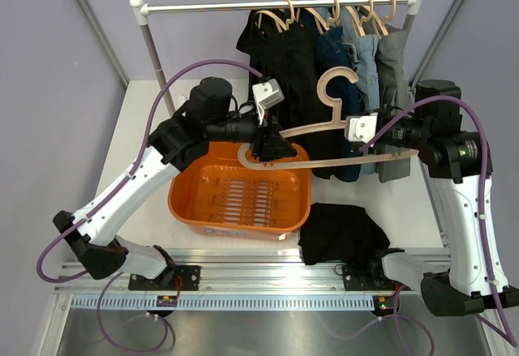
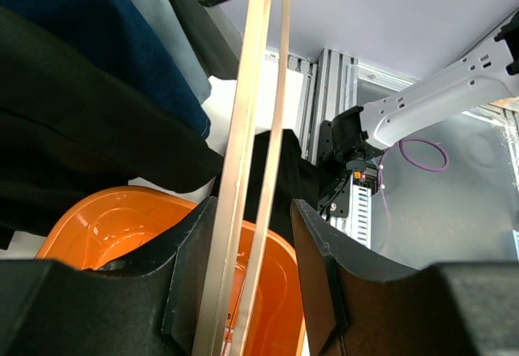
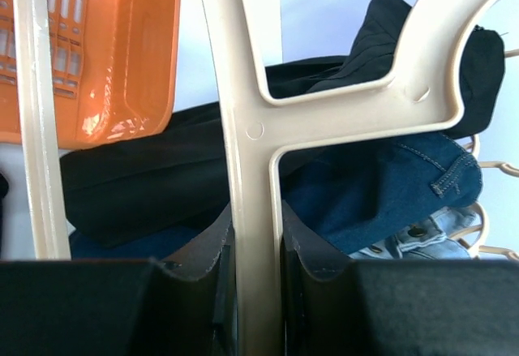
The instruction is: Remove the skirt from the hanger
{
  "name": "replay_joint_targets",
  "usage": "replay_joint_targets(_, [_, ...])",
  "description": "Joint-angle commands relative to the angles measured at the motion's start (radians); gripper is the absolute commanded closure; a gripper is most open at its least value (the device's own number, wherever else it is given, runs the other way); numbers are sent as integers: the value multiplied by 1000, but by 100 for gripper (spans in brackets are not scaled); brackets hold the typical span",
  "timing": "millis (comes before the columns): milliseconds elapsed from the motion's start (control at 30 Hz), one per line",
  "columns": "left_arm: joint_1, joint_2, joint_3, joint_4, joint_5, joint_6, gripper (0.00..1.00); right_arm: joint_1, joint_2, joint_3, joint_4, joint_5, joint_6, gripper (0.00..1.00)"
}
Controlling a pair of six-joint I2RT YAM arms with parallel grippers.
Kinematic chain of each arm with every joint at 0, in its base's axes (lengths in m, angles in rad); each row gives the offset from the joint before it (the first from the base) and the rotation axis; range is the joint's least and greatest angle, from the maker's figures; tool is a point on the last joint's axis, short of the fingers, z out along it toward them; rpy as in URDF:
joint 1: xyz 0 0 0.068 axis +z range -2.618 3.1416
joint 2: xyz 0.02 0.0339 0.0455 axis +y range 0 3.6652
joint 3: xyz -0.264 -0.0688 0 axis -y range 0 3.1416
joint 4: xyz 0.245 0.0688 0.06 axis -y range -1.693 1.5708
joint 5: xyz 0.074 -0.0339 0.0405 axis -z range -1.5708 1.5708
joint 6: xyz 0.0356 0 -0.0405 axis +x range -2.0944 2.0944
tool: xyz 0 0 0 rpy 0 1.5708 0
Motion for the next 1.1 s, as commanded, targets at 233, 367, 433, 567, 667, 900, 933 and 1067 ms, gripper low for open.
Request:
replay_joint_targets(233, [41,-104,-58,77,54,-9,56,5,-38,-22,68,-53,77,96])
replay_joint_targets(367, [41,-106,-39,68,50,19,37,5,-35,-20,62,-44,68,97])
replay_joint_targets(433, [41,-106,-30,55,51,31,33,5,-36,-22,57,-41,62,97])
replay_joint_targets(567, [41,-109,-33,36,57,54,23,5,-36,-22,46,-52,51,98])
replay_joint_targets(667, [41,-97,-41,19,71,63,31,5,-33,-22,29,-66,38,98])
replay_joint_targets(900, [43,-49,-33,1,85,36,100,13,-26,-17,9,-69,15,97])
replay_joint_targets(933, [41,-48,-33,1,83,34,100,14,-26,-17,8,-69,11,97])
replay_joint_targets(1067, [41,-57,-33,-4,70,33,100,16,-26,-25,9,-73,11,94])
